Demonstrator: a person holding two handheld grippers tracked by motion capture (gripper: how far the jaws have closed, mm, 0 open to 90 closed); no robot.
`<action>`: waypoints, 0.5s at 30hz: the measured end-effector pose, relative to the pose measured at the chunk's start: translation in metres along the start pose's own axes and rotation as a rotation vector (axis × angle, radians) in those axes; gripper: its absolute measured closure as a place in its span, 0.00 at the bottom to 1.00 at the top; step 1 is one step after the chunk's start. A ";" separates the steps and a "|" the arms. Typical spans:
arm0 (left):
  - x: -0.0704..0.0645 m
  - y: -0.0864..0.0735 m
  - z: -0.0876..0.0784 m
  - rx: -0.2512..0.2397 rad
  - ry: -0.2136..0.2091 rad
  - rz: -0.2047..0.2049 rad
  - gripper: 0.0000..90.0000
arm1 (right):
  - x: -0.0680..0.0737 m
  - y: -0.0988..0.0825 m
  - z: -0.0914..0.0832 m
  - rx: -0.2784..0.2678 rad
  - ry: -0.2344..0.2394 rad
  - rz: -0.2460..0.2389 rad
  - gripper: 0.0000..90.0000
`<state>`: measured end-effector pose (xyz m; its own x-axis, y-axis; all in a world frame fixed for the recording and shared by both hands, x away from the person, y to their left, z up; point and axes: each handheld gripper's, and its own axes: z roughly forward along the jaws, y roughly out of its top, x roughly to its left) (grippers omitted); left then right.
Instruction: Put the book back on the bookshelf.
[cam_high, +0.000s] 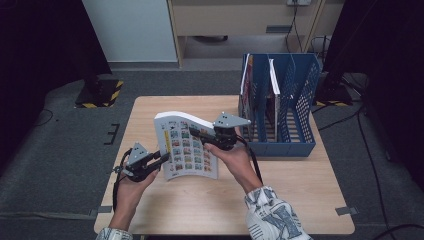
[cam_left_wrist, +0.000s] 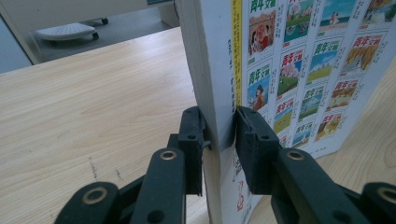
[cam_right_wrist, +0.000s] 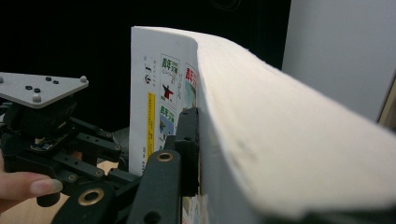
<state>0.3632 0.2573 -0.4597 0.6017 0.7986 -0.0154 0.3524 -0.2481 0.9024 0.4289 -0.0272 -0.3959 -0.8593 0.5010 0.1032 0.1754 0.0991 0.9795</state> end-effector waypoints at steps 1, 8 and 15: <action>0.000 0.000 0.000 -0.002 -0.001 -0.003 0.79 | 0.001 0.000 0.000 0.000 -0.002 0.000 0.81; 0.004 -0.004 0.002 -0.019 -0.002 -0.040 0.74 | 0.004 0.001 0.000 0.001 -0.009 -0.016 0.82; 0.024 -0.017 0.000 0.009 0.044 -0.162 0.36 | 0.008 0.007 0.003 0.017 -0.030 -0.034 0.82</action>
<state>0.3721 0.2810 -0.4756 0.5049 0.8516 -0.1412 0.4488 -0.1193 0.8856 0.4251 -0.0199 -0.3887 -0.8503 0.5224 0.0646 0.1547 0.1308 0.9793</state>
